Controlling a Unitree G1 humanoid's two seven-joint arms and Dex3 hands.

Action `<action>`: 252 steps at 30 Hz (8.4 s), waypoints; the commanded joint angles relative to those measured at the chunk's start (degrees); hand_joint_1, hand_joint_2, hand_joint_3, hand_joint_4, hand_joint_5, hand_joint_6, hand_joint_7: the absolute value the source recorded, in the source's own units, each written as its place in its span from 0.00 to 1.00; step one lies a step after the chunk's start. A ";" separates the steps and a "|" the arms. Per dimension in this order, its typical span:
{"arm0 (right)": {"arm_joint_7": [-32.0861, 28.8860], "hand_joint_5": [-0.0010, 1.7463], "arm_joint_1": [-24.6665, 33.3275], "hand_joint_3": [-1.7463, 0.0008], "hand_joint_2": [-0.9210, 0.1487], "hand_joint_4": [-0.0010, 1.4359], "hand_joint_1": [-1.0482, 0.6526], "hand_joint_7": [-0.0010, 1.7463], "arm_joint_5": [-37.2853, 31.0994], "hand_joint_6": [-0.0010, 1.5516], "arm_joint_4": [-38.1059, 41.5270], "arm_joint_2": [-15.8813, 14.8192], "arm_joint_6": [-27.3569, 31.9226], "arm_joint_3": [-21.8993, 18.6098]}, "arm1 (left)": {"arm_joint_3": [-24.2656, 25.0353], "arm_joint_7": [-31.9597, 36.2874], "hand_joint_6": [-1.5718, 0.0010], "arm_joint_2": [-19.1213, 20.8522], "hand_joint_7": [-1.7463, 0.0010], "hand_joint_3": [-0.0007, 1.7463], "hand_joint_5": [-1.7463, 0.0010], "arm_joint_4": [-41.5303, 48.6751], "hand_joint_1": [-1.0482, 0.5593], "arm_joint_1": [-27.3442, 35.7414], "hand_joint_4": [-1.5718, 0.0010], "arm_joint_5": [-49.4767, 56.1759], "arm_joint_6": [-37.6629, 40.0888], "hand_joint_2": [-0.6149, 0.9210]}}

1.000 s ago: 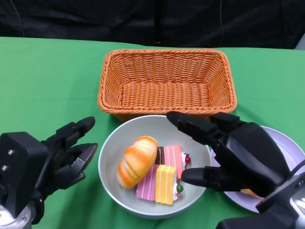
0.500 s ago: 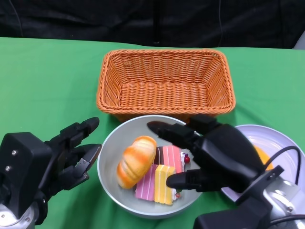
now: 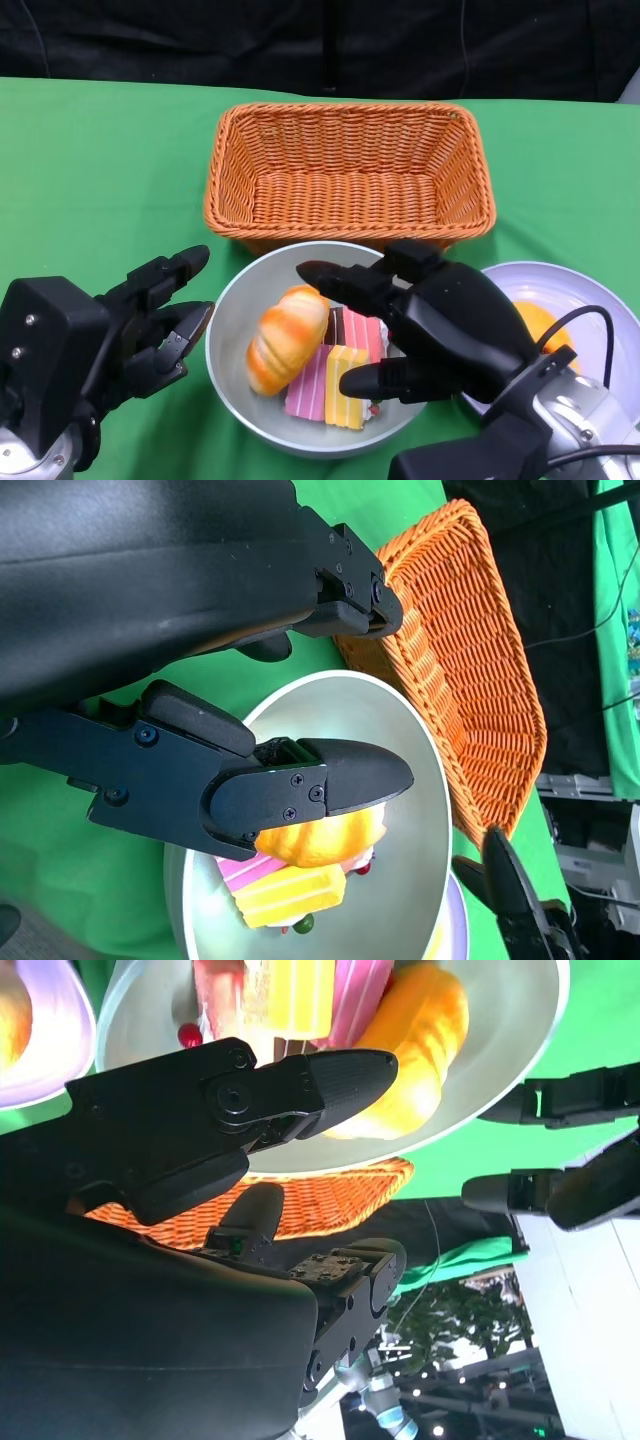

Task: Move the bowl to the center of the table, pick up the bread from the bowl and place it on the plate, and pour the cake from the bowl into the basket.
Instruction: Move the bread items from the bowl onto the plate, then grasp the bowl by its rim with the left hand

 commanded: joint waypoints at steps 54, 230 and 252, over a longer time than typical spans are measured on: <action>-13.10 0.49 -15.65 0.96 0.00 0.20 0.32 0.06 -6.37 0.35 29.22 10.14 5.23 10.73 | -1.16 1.47 0.84 0.49 1.00 0.36 0.62 -2.93 0.23 2.48 1.00 1.31 1.71 1.00; -3.13 0.36 29.55 0.79 0.00 0.16 0.25 0.02 5.73 0.13 -21.27 -7.50 2.38 -23.42 | -0.42 7.28 0.73 19.74 0.97 0.15 0.52 11.35 0.22 3.74 0.98 29.15 -60.62 1.00; -2.64 0.37 30.13 0.79 0.00 0.16 0.26 0.02 7.39 0.13 -21.31 -7.04 1.84 -23.20 | -9.76 26.11 0.63 22.92 0.96 0.00 0.55 19.46 0.37 -8.31 0.83 63.17 -74.28 0.92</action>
